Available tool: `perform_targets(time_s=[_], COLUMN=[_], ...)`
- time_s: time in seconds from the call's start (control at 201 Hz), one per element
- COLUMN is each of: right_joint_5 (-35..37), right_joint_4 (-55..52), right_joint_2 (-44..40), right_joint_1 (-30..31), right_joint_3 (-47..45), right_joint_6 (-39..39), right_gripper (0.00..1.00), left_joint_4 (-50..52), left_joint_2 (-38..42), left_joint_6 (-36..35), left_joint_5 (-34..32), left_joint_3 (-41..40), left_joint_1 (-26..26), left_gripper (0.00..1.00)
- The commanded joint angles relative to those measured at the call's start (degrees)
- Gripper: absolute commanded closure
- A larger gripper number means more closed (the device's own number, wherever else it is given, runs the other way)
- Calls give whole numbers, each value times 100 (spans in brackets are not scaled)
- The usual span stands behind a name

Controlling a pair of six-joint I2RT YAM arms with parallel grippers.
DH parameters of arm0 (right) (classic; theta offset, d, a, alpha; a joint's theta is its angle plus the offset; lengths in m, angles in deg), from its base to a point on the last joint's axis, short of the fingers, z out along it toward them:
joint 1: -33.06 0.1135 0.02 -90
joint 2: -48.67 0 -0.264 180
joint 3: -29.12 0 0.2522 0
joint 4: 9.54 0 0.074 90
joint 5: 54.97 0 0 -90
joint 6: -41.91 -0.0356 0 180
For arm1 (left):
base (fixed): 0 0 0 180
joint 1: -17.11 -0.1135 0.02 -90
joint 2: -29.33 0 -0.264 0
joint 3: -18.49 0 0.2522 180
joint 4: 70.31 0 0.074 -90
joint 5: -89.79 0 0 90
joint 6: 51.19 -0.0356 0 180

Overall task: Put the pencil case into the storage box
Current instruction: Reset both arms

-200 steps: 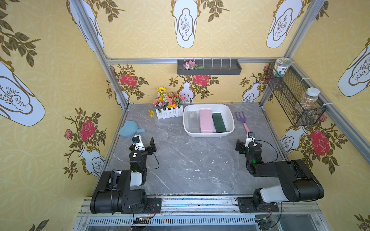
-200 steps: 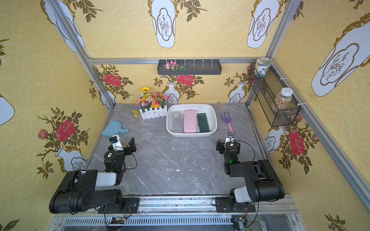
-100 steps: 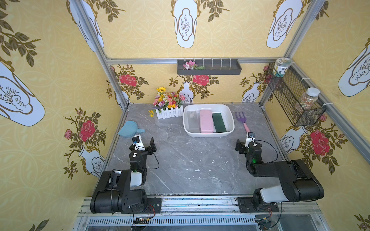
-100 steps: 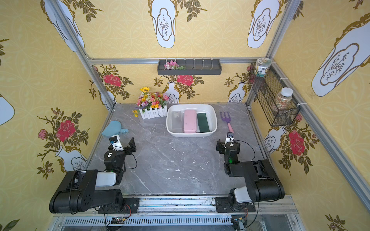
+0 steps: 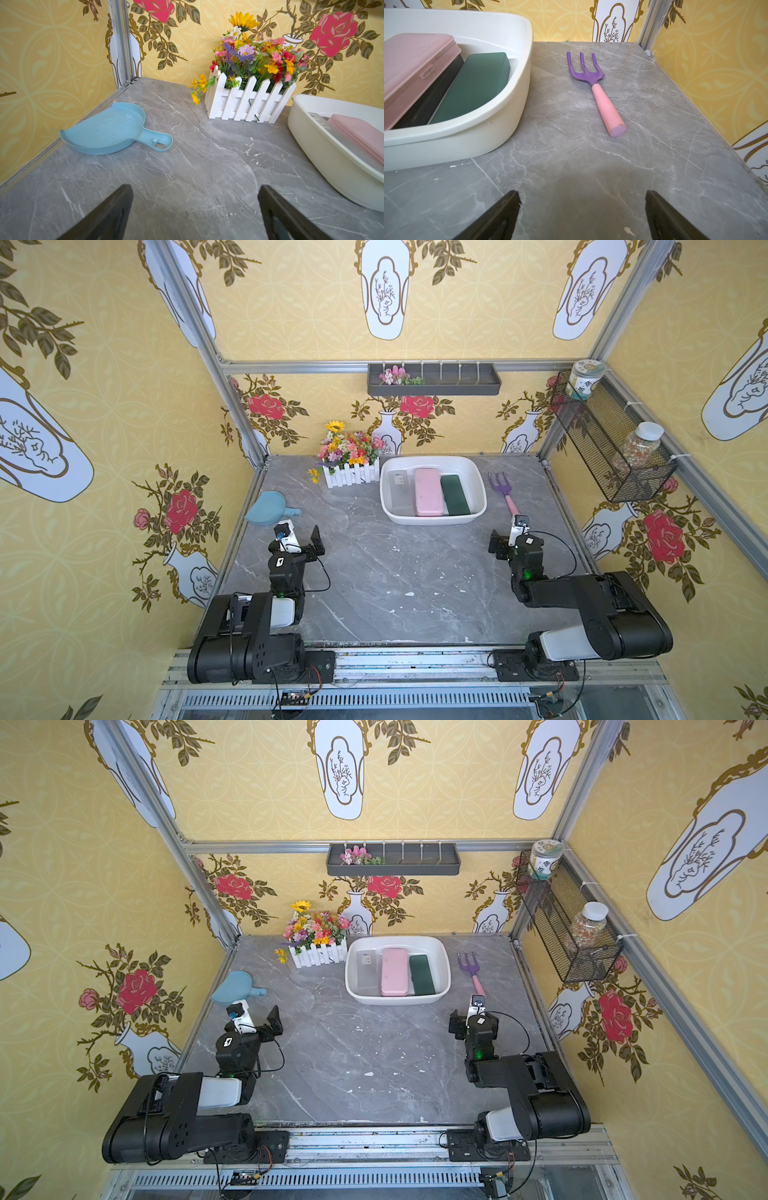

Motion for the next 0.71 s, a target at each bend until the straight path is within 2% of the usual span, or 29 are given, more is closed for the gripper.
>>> perform_targets(time_s=[0.0,0.702], right_joint_5=[-11,-12], right_joint_4=[257,257], right_joint_2=[11,12], right_joint_1=[2,2], right_joint_3=[9,16], right_joint_6=[3,5], right_gripper=[3,3], left_joint_4=[-146,-153], left_joint_2=[-8,-126], left_joint_6=[21,19], left_joint_5=[-14,4], left_joint_3=[-8,45], left_joint_1=[-7,-5], left_gripper=[0,0])
